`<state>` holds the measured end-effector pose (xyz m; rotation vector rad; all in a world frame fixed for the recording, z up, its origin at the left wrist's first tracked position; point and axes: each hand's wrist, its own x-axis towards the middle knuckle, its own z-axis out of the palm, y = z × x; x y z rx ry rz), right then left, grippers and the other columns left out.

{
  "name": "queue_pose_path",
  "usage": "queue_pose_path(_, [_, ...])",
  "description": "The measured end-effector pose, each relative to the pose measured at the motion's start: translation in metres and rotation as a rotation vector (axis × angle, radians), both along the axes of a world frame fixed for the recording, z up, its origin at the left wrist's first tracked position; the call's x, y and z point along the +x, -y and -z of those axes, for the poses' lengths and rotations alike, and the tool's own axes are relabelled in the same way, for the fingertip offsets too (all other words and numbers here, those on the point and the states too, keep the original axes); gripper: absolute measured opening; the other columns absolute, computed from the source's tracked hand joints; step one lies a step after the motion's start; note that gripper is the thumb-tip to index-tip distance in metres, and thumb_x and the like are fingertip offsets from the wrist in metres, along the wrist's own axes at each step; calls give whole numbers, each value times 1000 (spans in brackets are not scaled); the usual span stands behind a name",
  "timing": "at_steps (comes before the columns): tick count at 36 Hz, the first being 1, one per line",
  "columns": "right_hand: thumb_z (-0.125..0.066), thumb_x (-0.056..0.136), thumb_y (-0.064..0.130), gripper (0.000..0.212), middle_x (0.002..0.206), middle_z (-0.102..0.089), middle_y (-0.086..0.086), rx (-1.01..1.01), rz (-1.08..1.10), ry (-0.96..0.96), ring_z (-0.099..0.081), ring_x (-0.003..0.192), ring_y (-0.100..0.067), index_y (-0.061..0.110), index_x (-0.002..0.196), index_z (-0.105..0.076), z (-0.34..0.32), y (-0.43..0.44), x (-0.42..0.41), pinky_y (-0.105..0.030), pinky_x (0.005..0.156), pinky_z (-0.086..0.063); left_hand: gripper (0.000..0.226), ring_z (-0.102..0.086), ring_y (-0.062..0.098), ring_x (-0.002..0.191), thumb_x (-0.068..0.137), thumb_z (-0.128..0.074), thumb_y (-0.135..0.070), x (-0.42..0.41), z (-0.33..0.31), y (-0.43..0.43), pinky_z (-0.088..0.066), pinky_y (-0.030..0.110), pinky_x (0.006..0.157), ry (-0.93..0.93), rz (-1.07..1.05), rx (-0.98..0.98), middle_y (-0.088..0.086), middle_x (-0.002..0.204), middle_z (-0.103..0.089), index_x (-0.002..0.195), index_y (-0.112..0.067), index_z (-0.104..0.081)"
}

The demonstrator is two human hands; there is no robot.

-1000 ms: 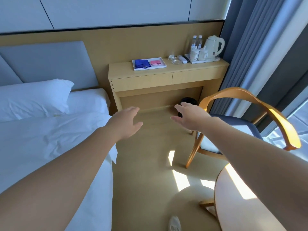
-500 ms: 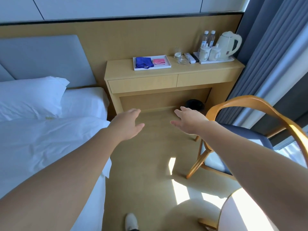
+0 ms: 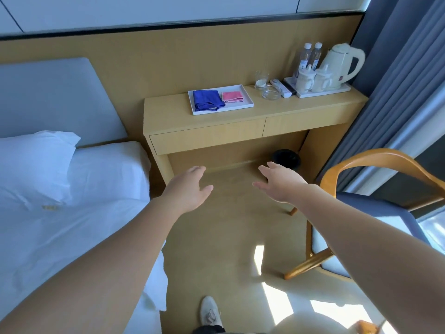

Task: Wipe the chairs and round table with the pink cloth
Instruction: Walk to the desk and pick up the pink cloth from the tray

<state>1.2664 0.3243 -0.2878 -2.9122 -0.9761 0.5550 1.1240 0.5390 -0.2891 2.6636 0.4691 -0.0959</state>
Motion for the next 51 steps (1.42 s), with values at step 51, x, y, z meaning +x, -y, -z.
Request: queue_pose_path(51, [-38, 99, 53, 63, 160, -19, -9, -44, -153, -3, -25, 144, -26, 20, 151, -26, 39, -201, 417, -39, 111, -29, 59, -36, 21, 133, 94, -49, -38, 415, 25, -187, -34, 32, 102, -19, 21, 83, -1, 150, -33, 144, -14, -31])
